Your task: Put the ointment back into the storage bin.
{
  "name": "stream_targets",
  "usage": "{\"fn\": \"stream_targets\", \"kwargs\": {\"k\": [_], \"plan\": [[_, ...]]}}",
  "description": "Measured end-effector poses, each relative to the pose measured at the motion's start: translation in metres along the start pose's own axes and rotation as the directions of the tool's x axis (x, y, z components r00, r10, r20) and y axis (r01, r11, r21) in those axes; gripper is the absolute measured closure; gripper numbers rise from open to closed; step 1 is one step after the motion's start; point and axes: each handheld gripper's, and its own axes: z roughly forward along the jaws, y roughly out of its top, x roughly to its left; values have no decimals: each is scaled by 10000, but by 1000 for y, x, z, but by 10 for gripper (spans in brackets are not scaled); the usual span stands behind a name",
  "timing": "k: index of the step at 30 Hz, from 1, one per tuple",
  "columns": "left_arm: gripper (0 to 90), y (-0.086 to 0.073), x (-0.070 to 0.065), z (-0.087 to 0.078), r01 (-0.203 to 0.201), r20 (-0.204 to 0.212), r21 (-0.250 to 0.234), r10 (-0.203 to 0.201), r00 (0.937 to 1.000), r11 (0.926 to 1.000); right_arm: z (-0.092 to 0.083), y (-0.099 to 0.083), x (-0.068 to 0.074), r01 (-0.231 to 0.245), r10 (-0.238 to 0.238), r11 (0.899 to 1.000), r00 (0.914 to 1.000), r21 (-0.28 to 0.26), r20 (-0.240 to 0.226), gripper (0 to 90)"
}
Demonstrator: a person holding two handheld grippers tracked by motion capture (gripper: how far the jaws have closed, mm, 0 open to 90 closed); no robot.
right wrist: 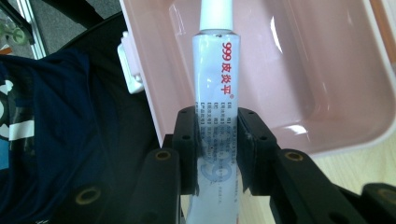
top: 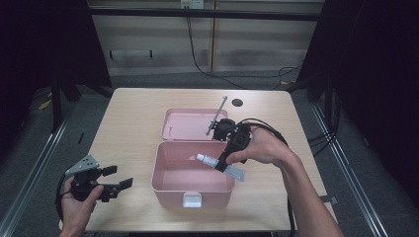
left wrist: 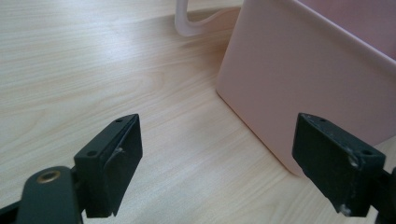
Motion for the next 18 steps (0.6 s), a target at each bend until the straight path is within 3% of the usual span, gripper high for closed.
{"fn": "stream_targets", "kwargs": {"k": [11,18], "plan": [[162,0,0,0,22,47,-29,-22,10000,10000,16,23,3,661,-656,9973,9977,324,-176,717],[162,0,1,-1,38,32,-74,-38,10000,10000,26,34,6,831,-824,9960,9963,333,-241,717]]}}
